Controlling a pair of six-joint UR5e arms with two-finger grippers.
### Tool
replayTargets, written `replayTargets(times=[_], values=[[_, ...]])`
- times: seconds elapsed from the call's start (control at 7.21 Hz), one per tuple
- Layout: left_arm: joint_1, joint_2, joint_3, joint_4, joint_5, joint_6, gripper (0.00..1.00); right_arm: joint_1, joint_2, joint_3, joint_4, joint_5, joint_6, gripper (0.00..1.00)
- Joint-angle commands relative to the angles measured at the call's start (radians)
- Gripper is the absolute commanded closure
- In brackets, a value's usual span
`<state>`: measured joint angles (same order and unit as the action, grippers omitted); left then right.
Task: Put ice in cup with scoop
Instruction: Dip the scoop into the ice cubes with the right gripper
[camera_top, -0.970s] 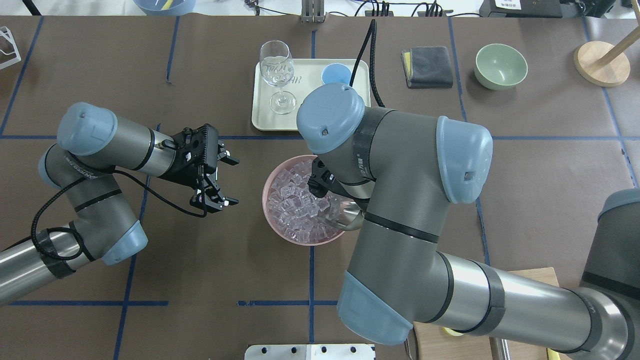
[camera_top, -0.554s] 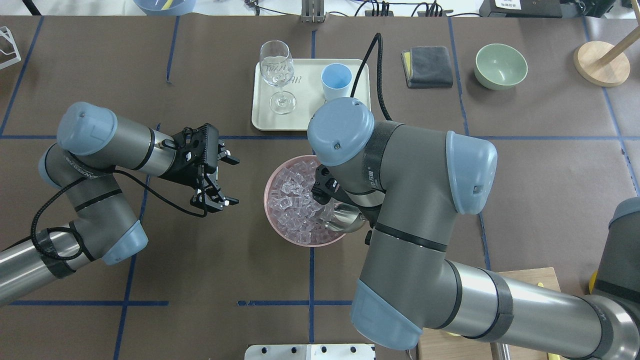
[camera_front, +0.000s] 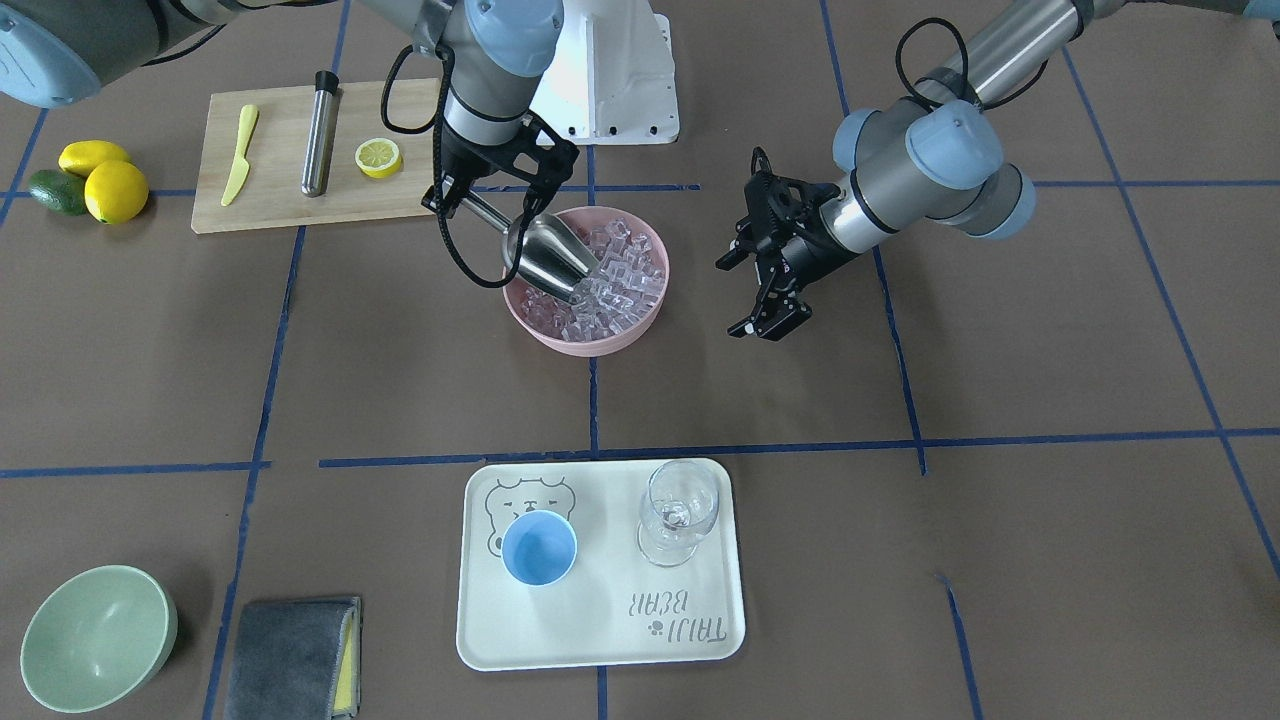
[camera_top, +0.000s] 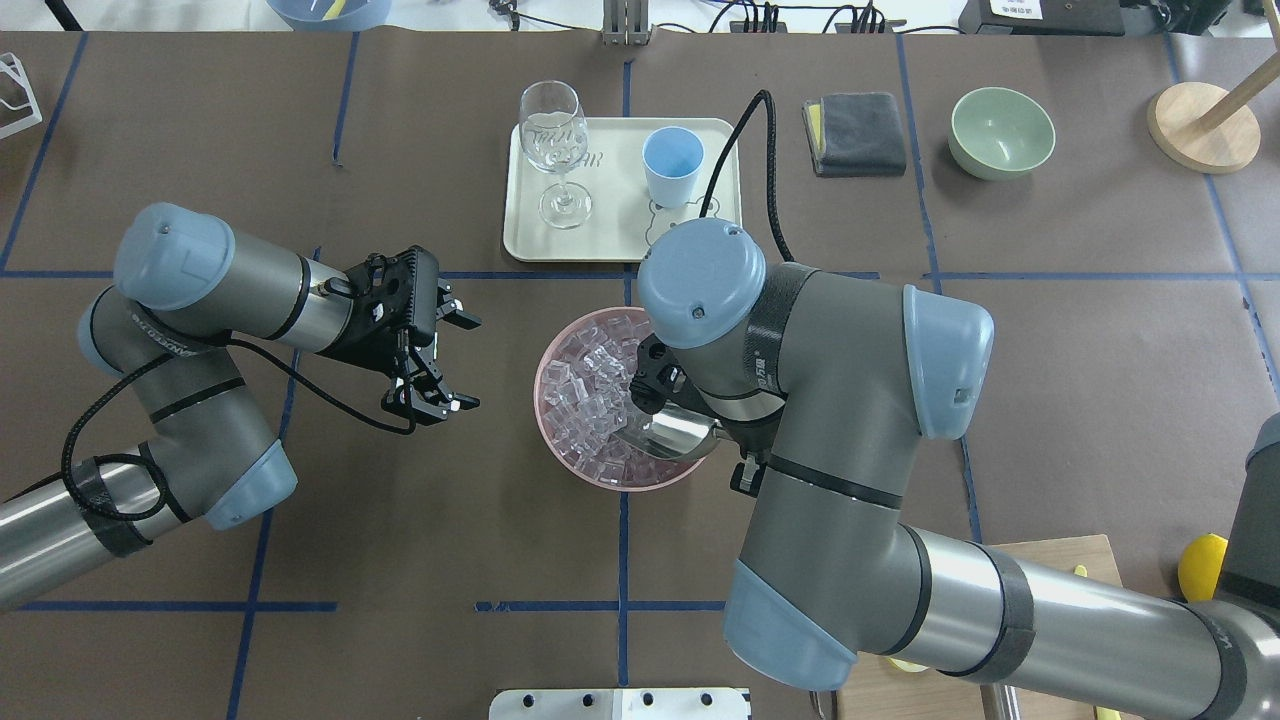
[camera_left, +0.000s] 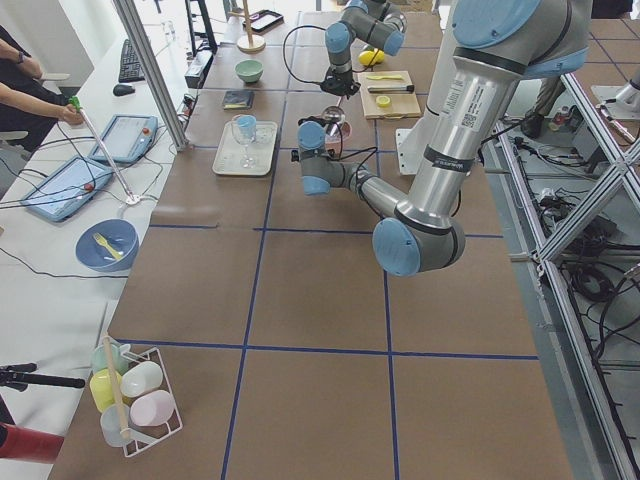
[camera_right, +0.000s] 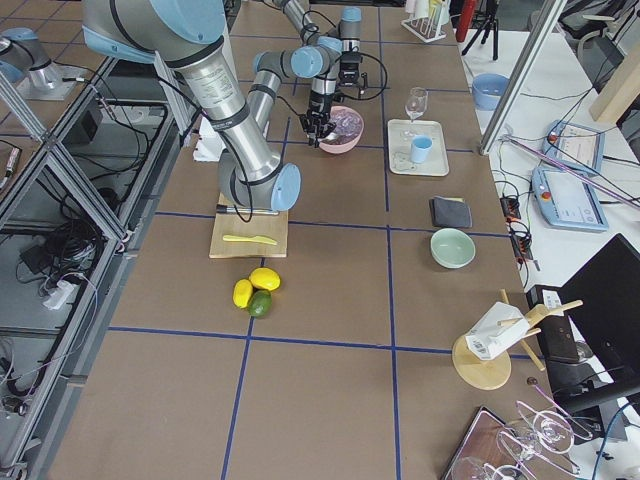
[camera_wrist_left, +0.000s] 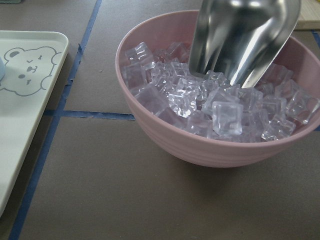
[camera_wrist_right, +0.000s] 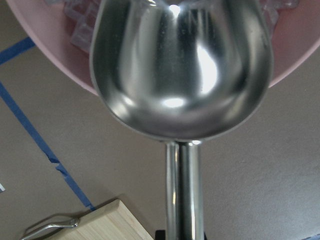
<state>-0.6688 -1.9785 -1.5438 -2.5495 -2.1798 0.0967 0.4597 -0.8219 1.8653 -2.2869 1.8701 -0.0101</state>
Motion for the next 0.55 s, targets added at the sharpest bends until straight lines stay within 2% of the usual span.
replayTargets(times=[0.0, 0.42], values=[[0.0, 0.0, 0.001, 0.0, 0.0, 0.0, 0.0, 0.001, -0.006, -0.003, 0.053, 0.001, 0.001, 1.0], [-0.002, 0.0, -0.001, 0.0, 0.0, -0.002, 0.0, 0.002, -0.037, 0.002, 0.127, 0.001, 0.008, 1.0]])
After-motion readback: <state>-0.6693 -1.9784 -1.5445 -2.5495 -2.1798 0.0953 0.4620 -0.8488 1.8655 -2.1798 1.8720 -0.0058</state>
